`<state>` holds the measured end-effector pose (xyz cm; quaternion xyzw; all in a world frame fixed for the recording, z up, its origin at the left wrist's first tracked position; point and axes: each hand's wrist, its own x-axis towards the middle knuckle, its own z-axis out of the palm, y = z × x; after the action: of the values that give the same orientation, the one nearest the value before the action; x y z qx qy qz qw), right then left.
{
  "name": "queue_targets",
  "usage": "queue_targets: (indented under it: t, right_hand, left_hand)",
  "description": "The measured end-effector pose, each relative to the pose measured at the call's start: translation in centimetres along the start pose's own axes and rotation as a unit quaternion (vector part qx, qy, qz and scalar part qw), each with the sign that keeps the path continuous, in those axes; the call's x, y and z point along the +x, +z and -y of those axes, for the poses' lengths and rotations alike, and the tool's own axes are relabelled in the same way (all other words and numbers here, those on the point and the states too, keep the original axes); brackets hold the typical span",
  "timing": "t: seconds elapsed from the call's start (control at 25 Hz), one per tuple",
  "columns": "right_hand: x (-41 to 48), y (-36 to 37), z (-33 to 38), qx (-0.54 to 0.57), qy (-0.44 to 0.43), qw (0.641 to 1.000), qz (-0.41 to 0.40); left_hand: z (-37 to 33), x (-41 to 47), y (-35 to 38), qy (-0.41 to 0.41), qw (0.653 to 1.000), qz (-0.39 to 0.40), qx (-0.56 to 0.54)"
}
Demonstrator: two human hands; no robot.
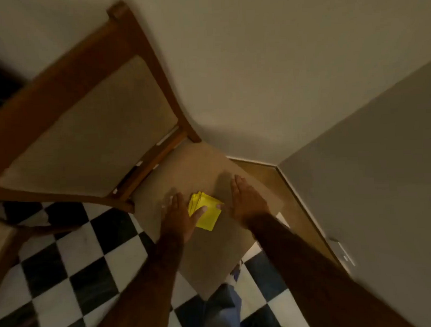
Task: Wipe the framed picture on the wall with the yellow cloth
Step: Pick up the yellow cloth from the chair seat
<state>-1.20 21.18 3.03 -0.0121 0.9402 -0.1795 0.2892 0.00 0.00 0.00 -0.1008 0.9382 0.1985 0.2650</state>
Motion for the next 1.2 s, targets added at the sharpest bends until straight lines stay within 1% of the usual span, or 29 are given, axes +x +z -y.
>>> queue_targets:
  t: [0.08, 0.16, 0.2, 0.24, 0.32, 0.4, 0.52, 0.6, 0.68, 0.84, 0.96, 1.04, 1.12, 1.2]
  right_hand:
    - [1.5, 3.0, 0.1, 0.056, 0.016, 0.997, 0.058]
    - [2.4, 6.0, 0.3, 0.074, 0.019, 0.992, 0.101]
    - [2.9, 7.6, 0.4, 0.078, 0.021, 0.99, 0.113]
    - [3.2, 8.5, 0.7, 0.085, 0.025, 0.99, 0.112]
    - [4.2, 9.6, 0.9, 0.124, 0.041, 0.989, 0.076]
    - [5.2, 10.1, 0.7, 0.167, 0.065, 0.983, 0.051]
    - [5.5, 9.4, 0.3, 0.218, 0.124, 0.966, 0.065]
    - [4.9, 7.6, 0.0, 0.24, 0.134, 0.959, 0.064]
    - [3.9, 4.9, -0.3, 0.261, 0.127, 0.955, 0.053]
    - [0.6, -1.4, -0.6, 0.323, 0.139, 0.936, -0.017]
    - [-3.1, -7.0, -1.2, 0.374, 0.154, 0.913, -0.046]
    - [-5.0, -10.7, -1.4, 0.382, 0.148, 0.909, -0.074]
    - [-7.8, -15.4, -1.9, 0.376, 0.138, 0.908, -0.123]
    - [-10.3, -19.8, -2.2, 0.386, 0.128, 0.899, -0.163]
  left_hand:
    - [1.4, 1.0, 2.1, -0.019, 0.999, 0.027, 0.002]
    - [2.3, 1.4, 4.0, -0.034, 0.998, 0.055, -0.022]
    - [2.5, 1.5, 5.0, -0.033, 0.997, 0.052, -0.039]
    - [2.5, 1.5, 5.6, -0.027, 0.998, 0.04, -0.047]
    - [2.5, 2.0, 6.2, -0.019, 0.999, 0.017, -0.045]
    - [2.7, 2.9, 6.3, -0.027, 0.998, 0.022, -0.06]
    - [2.6, 3.1, 5.3, -0.039, 0.991, 0.017, -0.123]
    - [2.1, 2.3, 3.8, -0.034, 0.985, 0.008, -0.167]
    - [0.9, 1.4, 2.0, -0.01, 0.979, 0.015, -0.201]
    - [-3.2, -0.6, -1.9, 0.032, 0.963, 0.032, -0.265]
    - [-7.3, -3.1, -5.2, 0.067, 0.952, 0.036, -0.297]
    - [-9.7, -4.2, -7.1, 0.074, 0.938, 0.032, -0.336]
    - [-13.3, -6.0, -9.6, 0.085, 0.92, 0.029, -0.382]
    - [-16.9, -7.3, -12.1, 0.128, 0.9, 0.037, -0.415]
